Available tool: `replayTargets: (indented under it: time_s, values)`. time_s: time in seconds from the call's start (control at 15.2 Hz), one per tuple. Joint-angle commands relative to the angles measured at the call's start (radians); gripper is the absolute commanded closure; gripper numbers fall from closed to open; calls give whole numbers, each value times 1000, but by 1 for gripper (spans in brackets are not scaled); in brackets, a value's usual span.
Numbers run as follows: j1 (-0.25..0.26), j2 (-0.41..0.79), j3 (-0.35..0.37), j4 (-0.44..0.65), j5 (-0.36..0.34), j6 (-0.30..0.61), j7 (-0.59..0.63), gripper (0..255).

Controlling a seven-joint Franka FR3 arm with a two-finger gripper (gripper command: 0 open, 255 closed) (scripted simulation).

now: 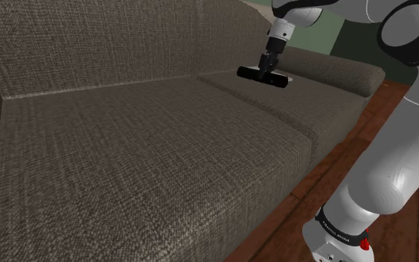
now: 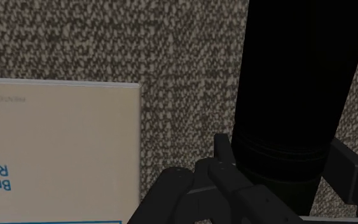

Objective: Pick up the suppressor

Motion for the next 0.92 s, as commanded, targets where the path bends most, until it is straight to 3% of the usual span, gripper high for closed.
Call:
replayTargets:
  time_s: [0.0,0.86]
  values:
    - [-1,4,-1,28,1,-25,2,255]
    - [-12,43,-9,225,19,-186,14,255]
